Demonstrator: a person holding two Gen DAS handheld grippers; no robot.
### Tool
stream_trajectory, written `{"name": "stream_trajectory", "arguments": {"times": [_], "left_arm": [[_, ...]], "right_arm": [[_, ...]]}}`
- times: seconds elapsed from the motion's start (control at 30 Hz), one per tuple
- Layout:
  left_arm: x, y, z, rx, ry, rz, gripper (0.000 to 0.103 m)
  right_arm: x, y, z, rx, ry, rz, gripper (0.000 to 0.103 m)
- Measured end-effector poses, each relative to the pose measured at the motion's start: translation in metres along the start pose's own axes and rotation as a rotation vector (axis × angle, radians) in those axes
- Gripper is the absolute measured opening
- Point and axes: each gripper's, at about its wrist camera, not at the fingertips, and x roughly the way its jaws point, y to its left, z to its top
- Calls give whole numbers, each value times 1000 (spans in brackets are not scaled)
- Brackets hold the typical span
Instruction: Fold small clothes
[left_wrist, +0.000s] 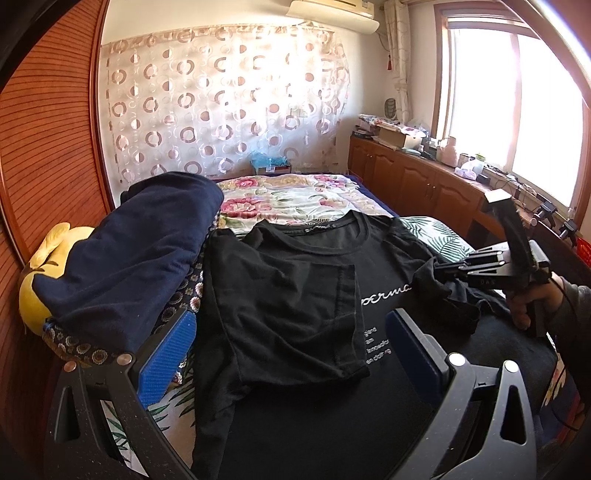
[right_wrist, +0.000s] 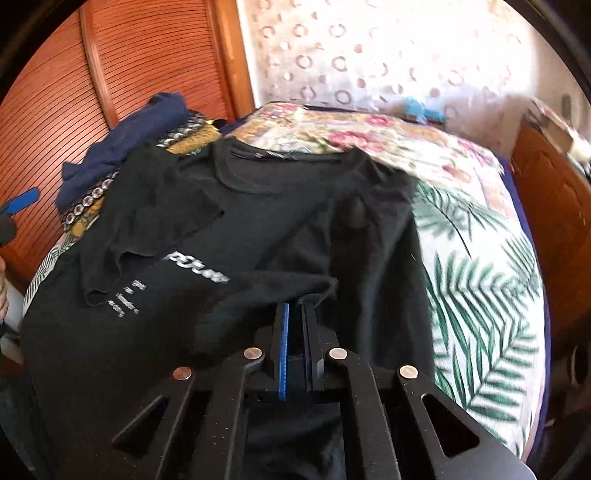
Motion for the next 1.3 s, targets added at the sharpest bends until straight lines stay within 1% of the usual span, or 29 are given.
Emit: {"name": "stream_trajectory", "arguments": {"times": [0.2,0.27,0.33,0.37,0.4,0.43,0.47,0.5,0.57,0.6,0.63,0.7,0.87,0.93,1.03,1.07,1.1,1.13,1.2,1.3], "left_arm": [[0,8,-2,-10,-2,9,103],[0,10,-4,-11,-3,12,103],[-1,12,-5,-14,-2,15,103],[-1,12,-6,-15,-2,16,103],[-1,13,-6,-13,-1,16,103],[-1,13,-6,-11,-1,17,103],[-1,13,-6,-7,-1,19,103],[0,13,-6,-3,-1,20,103],[1,13,-3,5,-2,22,103],[2,13,-1,11,-3,23,103],[3,13,2,15,-7,23,103],[6,15,6,17,-10,18,103],[22,23,21,34,17,-2,103],[29,25,28,47,27,6,103],[40,28,39,63,51,6,97],[44,28,42,68,60,6,94],[49,30,46,74,72,5,88],[53,30,48,79,83,4,84],[65,31,55,93,119,9,71],[82,31,63,110,163,22,59]], "right_arm": [[8,25,32,-59,-41,54,3],[17,36,44,-69,-38,56,3],[29,44,53,-65,-20,86,4],[35,49,57,-61,-10,102,8],[39,52,60,-64,-9,96,18],[41,54,62,-67,-12,89,25],[42,55,64,-67,-18,96,39],[42,51,65,-61,-26,107,49],[38,46,64,-48,-43,117,50],[35,42,63,-48,-47,94,50],[33,37,62,-53,-49,47,50],[30,26,58,-53,-43,-15,50],[25,-14,45,-20,-36,-111,50],[26,-31,39,4,-27,-149,50],[37,-54,30,41,0,-197,50],[41,-64,26,55,11,-210,50],[45,-68,25,65,19,-214,50],[48,-74,23,75,26,-220,50],[58,-81,24,94,34,-223,50],[65,-91,25,110,34,-196,50]]}}
